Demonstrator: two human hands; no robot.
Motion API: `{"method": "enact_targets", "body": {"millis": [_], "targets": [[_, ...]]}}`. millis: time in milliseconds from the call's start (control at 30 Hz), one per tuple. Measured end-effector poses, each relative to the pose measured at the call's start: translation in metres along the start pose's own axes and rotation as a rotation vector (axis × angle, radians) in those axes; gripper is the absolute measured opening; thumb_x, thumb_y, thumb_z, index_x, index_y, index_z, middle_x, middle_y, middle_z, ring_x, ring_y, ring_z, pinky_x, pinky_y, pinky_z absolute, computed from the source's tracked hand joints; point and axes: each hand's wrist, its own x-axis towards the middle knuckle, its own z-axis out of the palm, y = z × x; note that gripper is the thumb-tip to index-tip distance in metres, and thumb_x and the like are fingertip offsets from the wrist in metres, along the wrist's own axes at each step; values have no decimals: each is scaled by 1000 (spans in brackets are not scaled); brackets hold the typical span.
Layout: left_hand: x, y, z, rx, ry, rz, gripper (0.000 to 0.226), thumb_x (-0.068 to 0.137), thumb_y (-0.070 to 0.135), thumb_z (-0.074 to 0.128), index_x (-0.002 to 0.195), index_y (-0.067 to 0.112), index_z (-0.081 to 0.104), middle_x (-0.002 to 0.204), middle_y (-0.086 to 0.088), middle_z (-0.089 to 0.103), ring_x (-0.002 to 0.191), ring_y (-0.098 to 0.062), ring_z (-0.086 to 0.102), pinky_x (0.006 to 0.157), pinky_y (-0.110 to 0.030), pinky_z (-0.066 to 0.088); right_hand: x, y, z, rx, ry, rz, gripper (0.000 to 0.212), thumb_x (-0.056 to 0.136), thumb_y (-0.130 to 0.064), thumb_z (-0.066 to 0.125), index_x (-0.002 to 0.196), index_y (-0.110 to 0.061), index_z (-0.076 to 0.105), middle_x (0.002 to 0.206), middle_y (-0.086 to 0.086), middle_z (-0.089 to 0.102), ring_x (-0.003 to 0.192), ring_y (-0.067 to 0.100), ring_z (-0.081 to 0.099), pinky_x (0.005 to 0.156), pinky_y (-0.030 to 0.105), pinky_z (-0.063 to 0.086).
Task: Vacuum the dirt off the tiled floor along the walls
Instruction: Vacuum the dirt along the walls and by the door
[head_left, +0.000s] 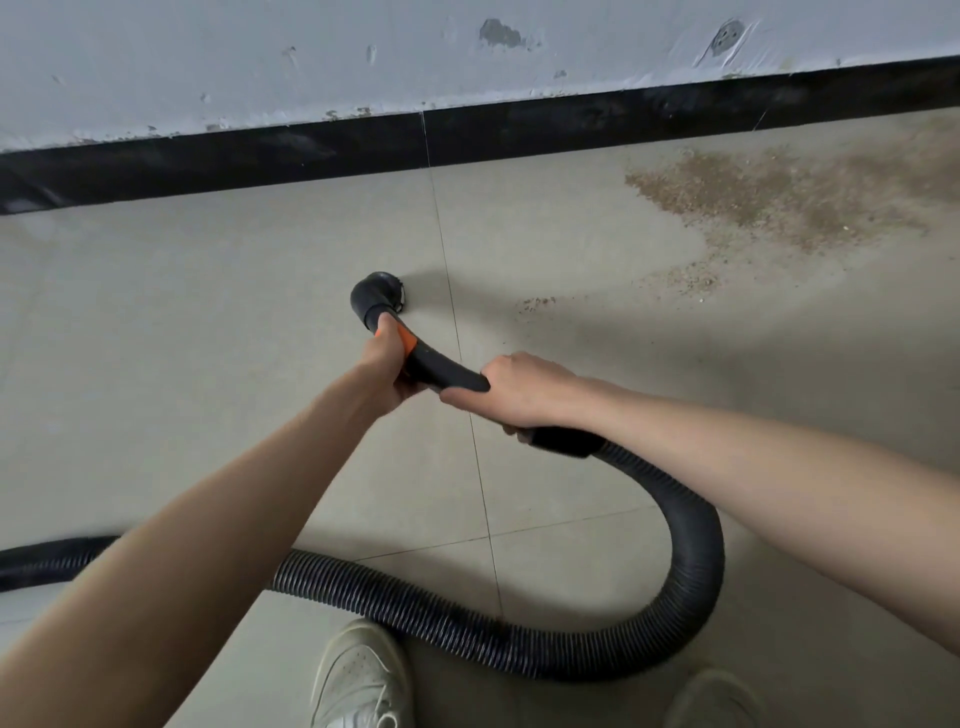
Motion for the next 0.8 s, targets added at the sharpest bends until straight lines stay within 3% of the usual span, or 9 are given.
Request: {"method": "enact_targets", "body": {"millis": [200, 300, 400, 533, 700, 800], "targets": [[21, 31, -8, 25, 26, 4, 36, 100, 44, 32, 107, 10, 42, 80, -6, 54, 68, -19, 56, 52, -32, 49, 32, -6, -14, -109, 26, -41, 50, 92, -67, 41, 85, -19, 52, 65, -3, 58, 66, 18, 58, 55, 27, 38], [22, 15, -12, -28, 4, -5, 42, 100, 47, 32, 120, 11, 41, 86, -7, 54, 76, -21, 56, 63, -35, 49, 20, -3, -3, -97, -35, -80, 47, 93, -64, 42, 91, -18, 51, 67, -3, 55, 70, 21, 57, 55, 28, 38], [9, -22, -17, -63, 9, -10, 51, 99, 47, 32, 134, 10, 38, 93, -7, 53, 86, -24, 55, 73, -40, 47, -9, 5, 19, -90, -86, -113, 45, 94, -63, 42, 78, -21, 46, 64, -3, 53, 61, 16, 53, 50, 27, 35], [-15, -70, -25, 19, 34, -28, 38, 97, 46, 31, 113, 13, 42, 92, -8, 56, 81, -22, 57, 56, -33, 47, -51, 14, 51, 0, -209, -69, 45, 93, -65, 41, 77, -23, 44, 64, -3, 59, 57, 14, 57, 58, 27, 45], [-31, -77, -18, 22, 9, -37, 37, 97, 43, 32, 104, 9, 46, 88, -9, 57, 79, -22, 59, 55, -32, 47, -69, 18, 44, 2, -210, -36, 47, 93, -68, 34, 78, -24, 41, 64, -3, 61, 56, 11, 57, 56, 28, 44], [-41, -80, -11, 37, -27, -72, 37, 98, 43, 33, 86, 10, 46, 86, -10, 58, 77, -22, 59, 54, -32, 47, -82, 24, 41, 5, -219, -27, 51, 93, -69, 32, 80, -21, 45, 64, -3, 62, 52, 8, 56, 55, 27, 44]]}}
